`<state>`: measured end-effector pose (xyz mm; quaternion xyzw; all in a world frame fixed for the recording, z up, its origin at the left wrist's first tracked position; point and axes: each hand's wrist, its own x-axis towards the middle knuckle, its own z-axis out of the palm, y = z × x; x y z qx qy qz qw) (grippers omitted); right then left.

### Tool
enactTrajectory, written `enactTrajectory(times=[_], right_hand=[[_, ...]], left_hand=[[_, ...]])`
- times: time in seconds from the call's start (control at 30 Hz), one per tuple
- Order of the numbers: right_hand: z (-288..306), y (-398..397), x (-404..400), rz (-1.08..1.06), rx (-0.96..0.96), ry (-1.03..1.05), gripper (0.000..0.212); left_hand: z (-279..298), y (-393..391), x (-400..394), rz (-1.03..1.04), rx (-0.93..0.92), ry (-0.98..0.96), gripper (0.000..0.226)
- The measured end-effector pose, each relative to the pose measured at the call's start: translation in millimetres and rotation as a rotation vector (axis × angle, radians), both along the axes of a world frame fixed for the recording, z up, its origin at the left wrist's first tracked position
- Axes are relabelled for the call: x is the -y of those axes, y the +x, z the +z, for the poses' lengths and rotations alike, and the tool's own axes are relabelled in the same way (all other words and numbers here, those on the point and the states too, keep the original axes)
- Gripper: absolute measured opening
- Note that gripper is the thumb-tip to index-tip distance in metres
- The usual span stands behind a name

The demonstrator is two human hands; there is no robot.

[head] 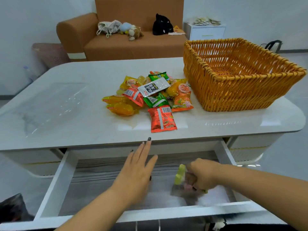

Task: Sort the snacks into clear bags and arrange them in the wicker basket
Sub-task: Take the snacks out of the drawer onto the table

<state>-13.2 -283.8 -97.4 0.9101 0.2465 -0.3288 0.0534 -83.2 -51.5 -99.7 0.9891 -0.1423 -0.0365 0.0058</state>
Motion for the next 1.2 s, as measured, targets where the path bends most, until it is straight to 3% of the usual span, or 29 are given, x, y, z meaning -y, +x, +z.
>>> enactTrajectory(times=[0.1,0.23,0.33,0.43,0.6,0.83,0.9,0.93,1.0,1.1,1.2], right_hand=[[57.8,8.7,-20.8,-0.034,-0.084,0.153,0.022],[117.8,22.1,-43.1,-0.089,-0.039,0.492,0.025],[139.6,35.0,-64.0,-0.287,0.055,0.861,0.03],[148.4,68.4,-92.0,-0.496,0.114,1.053,0.038],[148.5,143.6,-157.1,-0.954,0.045,1.385,0.015],[146.3,193.9,-250.7,-0.94,0.145,1.191,0.032],[137.9,198.2,-266.0,-0.927,0.16,1.117,0.054],[134.5,196.4,-270.9,-0.946,0.227,1.092,0.067],[128.1,190.4,-270.7,-0.947,0.398,1.177,0.067],[118.6,164.2,-246.0,-0.71,0.656,1.27,0.06],[100.7,133.0,-199.2,-0.4,0.874,0.942,0.065]], left_hand=[[39.3,10.5,-34.7,0.055,0.037,0.016,0.085],[85.2,29.2,-83.1,0.243,-0.112,-0.014,0.086],[93.1,44.1,-105.2,0.364,-0.209,-0.158,0.1],[99.5,61.1,-98.9,0.345,-0.187,-0.368,0.114],[108.2,75.5,-94.6,0.319,-0.098,-0.438,0.116],[105.3,87.8,-116.4,0.483,-0.192,-0.422,0.115],[102.8,86.2,-120.5,0.47,-0.213,-0.398,0.111],[101.5,84.8,-122.2,0.457,-0.224,-0.386,0.108],[99.7,82.0,-123.4,0.431,-0.27,-0.365,0.105],[99.3,80.6,-123.4,0.41,-0.321,-0.363,0.105],[98.2,83.9,-116.2,0.346,-0.254,-0.388,0.097]])
